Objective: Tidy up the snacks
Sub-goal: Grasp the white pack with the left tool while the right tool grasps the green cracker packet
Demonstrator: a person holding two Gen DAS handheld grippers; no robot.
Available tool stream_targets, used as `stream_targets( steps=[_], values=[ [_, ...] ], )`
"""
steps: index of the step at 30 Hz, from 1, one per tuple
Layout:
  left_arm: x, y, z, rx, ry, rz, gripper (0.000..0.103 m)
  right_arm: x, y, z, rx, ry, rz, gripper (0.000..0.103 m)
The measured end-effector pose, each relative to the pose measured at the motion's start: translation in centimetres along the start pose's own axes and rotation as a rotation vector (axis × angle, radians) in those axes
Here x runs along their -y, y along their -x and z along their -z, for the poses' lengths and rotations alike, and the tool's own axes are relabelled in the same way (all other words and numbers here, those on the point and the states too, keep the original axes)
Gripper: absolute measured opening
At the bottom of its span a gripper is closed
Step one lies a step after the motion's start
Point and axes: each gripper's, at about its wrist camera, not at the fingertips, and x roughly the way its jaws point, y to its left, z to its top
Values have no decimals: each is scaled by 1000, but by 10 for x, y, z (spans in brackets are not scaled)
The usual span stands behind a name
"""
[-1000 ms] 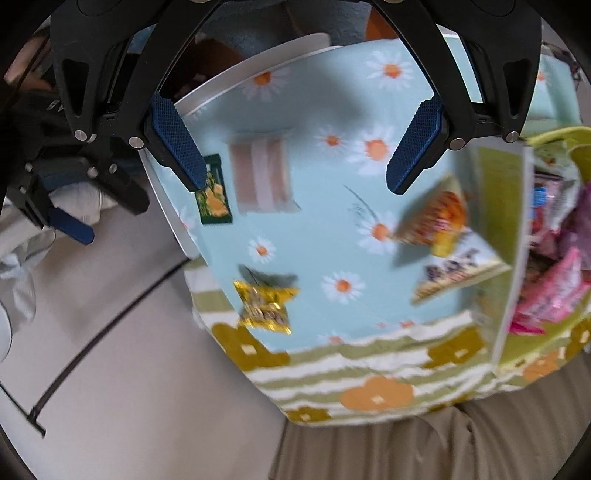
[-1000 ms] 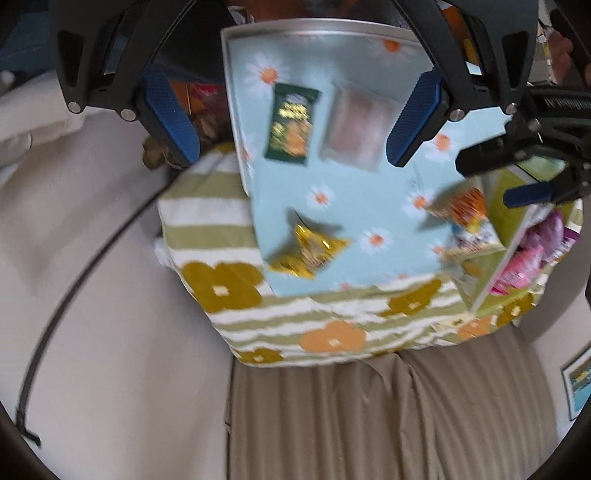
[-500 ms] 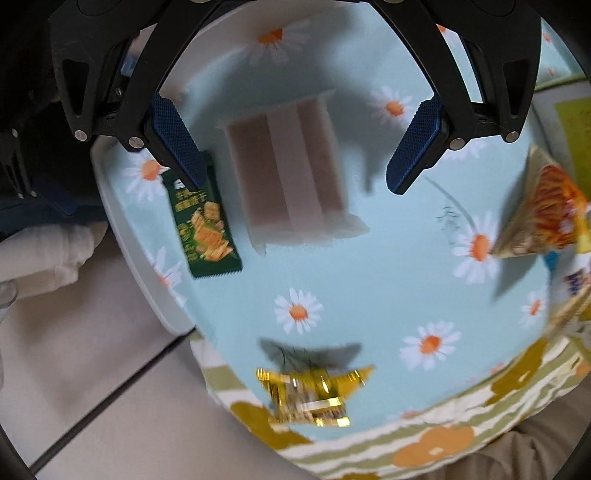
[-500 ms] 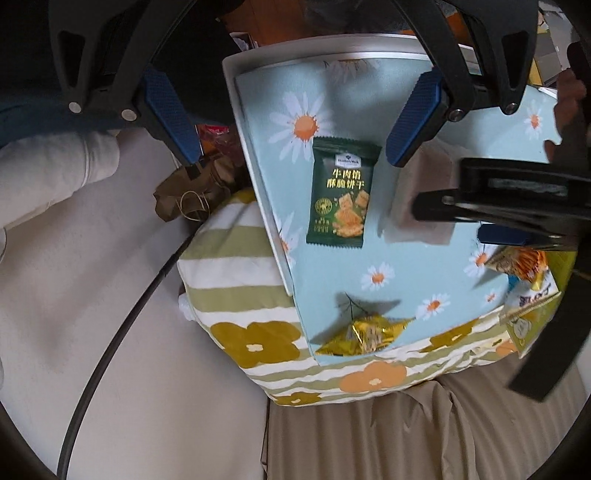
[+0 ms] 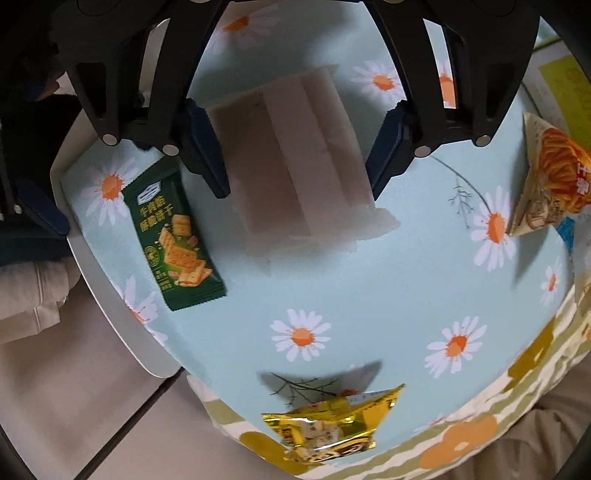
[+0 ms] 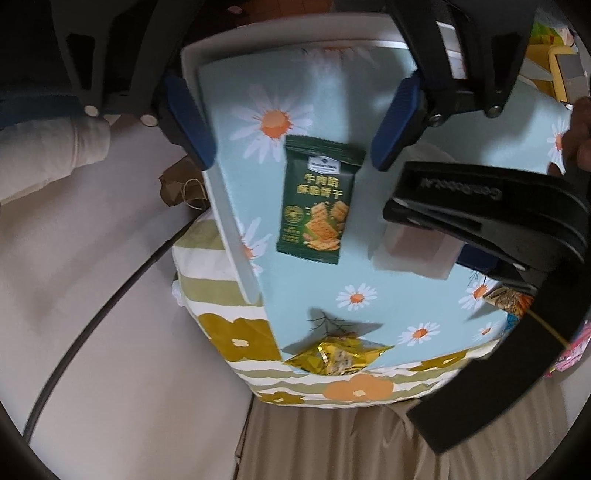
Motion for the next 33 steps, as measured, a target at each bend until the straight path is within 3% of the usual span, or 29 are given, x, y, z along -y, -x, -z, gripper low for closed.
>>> stream_targets(
  steps=[13, 21, 24, 33],
  values=[
    [-31, 3, 4, -14, 29, -1, 66, -3, -36, -20, -43, -37, -102, 64],
    [-32, 6, 11, -2, 65, 5, 64, -8, -46, -29, -48, -11, -97, 62],
    [-35, 8, 15, 2, 84, 3, 64, -9, -46, -29, -37, -3, -129, 49],
    [-40, 14, 32, 21, 121, -19, 63, -12, -45, -33, -29, 2, -159, 39]
  ],
)
